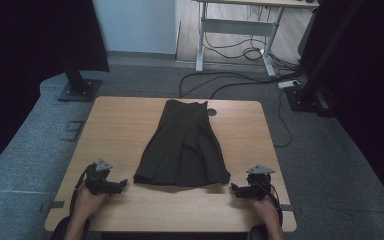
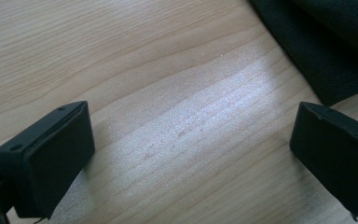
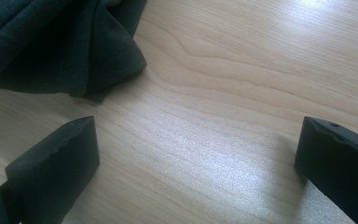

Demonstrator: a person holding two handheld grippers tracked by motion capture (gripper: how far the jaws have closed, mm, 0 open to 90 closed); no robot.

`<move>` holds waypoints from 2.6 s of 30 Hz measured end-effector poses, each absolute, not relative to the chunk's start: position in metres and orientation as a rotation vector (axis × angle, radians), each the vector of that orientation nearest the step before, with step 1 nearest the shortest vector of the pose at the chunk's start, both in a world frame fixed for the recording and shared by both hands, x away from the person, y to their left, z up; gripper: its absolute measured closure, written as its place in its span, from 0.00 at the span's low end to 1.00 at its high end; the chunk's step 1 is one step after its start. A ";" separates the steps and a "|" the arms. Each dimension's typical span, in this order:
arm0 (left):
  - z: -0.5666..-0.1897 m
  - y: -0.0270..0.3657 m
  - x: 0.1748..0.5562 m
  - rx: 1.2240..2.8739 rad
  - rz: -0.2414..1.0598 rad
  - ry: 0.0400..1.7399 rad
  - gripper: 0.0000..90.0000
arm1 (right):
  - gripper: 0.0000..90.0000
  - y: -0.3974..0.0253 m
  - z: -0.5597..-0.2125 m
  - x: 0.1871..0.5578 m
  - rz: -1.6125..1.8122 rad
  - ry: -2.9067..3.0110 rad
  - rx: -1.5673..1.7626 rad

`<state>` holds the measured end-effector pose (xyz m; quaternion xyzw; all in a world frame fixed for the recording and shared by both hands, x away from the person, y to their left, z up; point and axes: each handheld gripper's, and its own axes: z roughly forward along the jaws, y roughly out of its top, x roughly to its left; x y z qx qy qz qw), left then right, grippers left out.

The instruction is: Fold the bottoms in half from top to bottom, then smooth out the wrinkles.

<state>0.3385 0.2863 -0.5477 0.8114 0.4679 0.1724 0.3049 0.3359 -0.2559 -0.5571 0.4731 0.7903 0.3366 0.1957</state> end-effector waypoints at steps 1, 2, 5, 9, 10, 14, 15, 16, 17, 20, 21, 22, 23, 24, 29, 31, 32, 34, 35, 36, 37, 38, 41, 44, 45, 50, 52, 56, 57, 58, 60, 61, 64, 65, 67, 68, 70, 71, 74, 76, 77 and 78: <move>-0.548 0.286 0.339 2.148 0.457 1.239 0.00 | 0.00 -0.256 -0.557 0.336 0.943 2.214 1.326; -0.548 0.286 0.339 2.148 0.457 1.240 0.00 | 0.00 -0.256 -0.557 0.336 0.943 2.214 1.327; -0.548 0.286 0.338 2.147 0.457 1.241 0.00 | 0.00 -0.256 -0.557 0.336 0.943 2.213 1.327; -0.548 0.286 0.339 2.146 0.458 1.243 0.00 | 0.00 -0.255 -0.557 0.336 0.941 2.212 1.328; -0.548 0.286 0.339 2.146 0.458 1.243 0.00 | 0.00 -0.255 -0.557 0.336 0.941 2.212 1.328; -0.545 0.283 0.343 2.148 0.444 1.276 0.00 | 0.01 -0.255 -0.555 0.337 0.924 2.225 1.344; -0.545 0.283 0.343 2.148 0.444 1.276 0.00 | 0.01 -0.255 -0.555 0.337 0.924 2.225 1.344; -0.543 0.282 0.346 2.141 0.426 1.283 0.00 | 0.03 -0.255 -0.553 0.337 0.929 2.243 1.354; -0.541 0.281 0.347 2.133 0.424 1.280 0.00 | 0.05 -0.255 -0.552 0.337 0.940 2.248 1.356; -0.532 0.279 0.351 2.103 0.423 1.257 0.00 | 0.07 -0.254 -0.546 0.339 0.962 2.259 1.372; -0.529 0.279 0.353 2.091 0.423 1.247 0.01 | 0.07 -0.253 -0.543 0.340 0.967 2.258 1.369; -0.525 0.278 0.355 2.076 0.419 1.243 0.01 | 0.07 -0.252 -0.539 0.341 0.976 2.253 1.368; -0.522 0.277 0.357 2.068 0.417 1.237 0.02 | 0.07 -0.252 -0.535 0.343 0.989 2.244 1.369; -0.518 0.276 0.359 2.065 0.416 1.228 0.02 | 0.07 -0.251 -0.531 0.344 1.003 2.240 1.365; -0.505 0.263 0.374 2.071 0.425 1.191 0.02 | 0.07 -0.244 -0.508 0.354 1.054 2.232 1.348; -0.503 0.260 0.377 2.074 0.424 1.185 0.01 | 0.07 -0.242 -0.504 0.356 1.066 2.233 1.347; -0.499 0.251 0.385 2.087 0.422 1.169 0.01 | 0.07 -0.235 -0.496 0.363 1.078 2.243 1.327; -0.497 0.247 0.389 2.094 0.419 1.158 0.00 | 0.07 -0.231 -0.493 0.366 1.082 2.244 1.320; -0.495 0.241 0.394 2.101 0.418 1.147 0.00 | 0.07 -0.227 -0.490 0.370 1.084 2.248 1.316; -0.492 0.234 0.402 2.100 0.417 1.137 0.00 | 0.07 -0.219 -0.486 0.380 1.079 2.258 1.301; -0.491 0.230 0.406 2.096 0.412 1.133 0.00 | 0.07 -0.216 -0.486 0.384 1.076 2.260 1.299; -0.490 0.226 0.410 2.091 0.406 1.131 0.00 | 0.07 -0.212 -0.485 0.389 1.074 2.261 1.297; -0.490 0.216 0.424 2.091 0.402 1.132 0.00 | 0.07 -0.200 -0.486 0.403 1.076 2.257 1.299; -0.495 0.205 0.439 2.106 0.407 1.138 0.00 | 0.07 -0.188 -0.489 0.416 1.072 2.252 1.299; -0.497 0.202 0.443 2.109 0.415 1.144 0.00 | 0.07 -0.184 -0.490 0.421 1.065 2.254 1.298; -0.509 0.193 0.461 2.112 0.434 1.178 0.02 | 0.08 -0.170 -0.498 0.439 1.019 2.248 1.301; -0.523 0.187 0.469 2.144 0.446 1.214 0.04 | 0.09 -0.165 -0.507 0.451 0.956 2.245 1.314; -0.540 0.185 0.467 2.165 0.412 1.233 0.06 | 0.11 -0.163 -0.525 0.457 0.850 2.277 1.323; -0.540 0.187 0.467 2.148 0.374 1.264 0.08 | 0.12 -0.163 -0.530 0.457 0.820 2.292 1.321; -0.540 0.187 0.465 2.159 0.373 1.263 0.09 | 0.10 -0.163 -0.536 0.456 0.784 2.311 1.317; -0.538 0.187 0.460 2.171 0.363 1.260 0.12 | 0.10 -0.167 -0.543 0.452 0.846 2.281 1.377; -0.538 0.187 0.457 2.176 0.361 1.254 0.12 | 0.10 -0.169 -0.544 0.449 0.877 2.274 1.410; -0.539 0.188 0.442 2.174 0.363 1.232 0.12 | 0.10 -0.170 -0.545 0.434 0.895 2.277 1.377; -0.540 0.189 0.436 2.171 0.363 1.227 0.12 | 0.10 -0.170 -0.546 0.428 0.900 2.285 1.363; -0.540 0.190 0.429 2.170 0.366 1.216 0.12 | 0.10 -0.170 -0.546 0.413 0.913 2.296 1.346; -0.541 0.192 0.413 2.168 0.364 1.196 0.12 | 0.10 -0.171 -0.546 0.405 0.916 2.303 1.339; -0.543 0.193 0.397 2.154 0.369 1.183 0.12 | 0.10 -0.171 -0.546 0.389 0.920 2.312 1.328; -0.544 0.193 0.388 2.143 0.376 1.181 0.12 | 0.10 -0.171 -0.547 0.381 0.924 2.312 1.326; -0.545 0.193 0.363 2.134 0.382 1.177 0.12 | 0.11 -0.171 -0.547 0.358 0.927 2.311 1.326; -0.544 0.192 0.348 2.152 0.370 1.167 0.12 | 0.11 -0.172 -0.546 0.344 0.923 2.332 1.308; -0.544 0.192 0.348 2.152 0.370 1.167 0.12 | 0.11 -0.173 -0.546 0.337 0.923 2.338 1.305; -0.544 0.191 0.334 2.161 0.361 1.148 0.12 | 0.11 -0.174 -0.546 0.331 0.924 2.343 1.302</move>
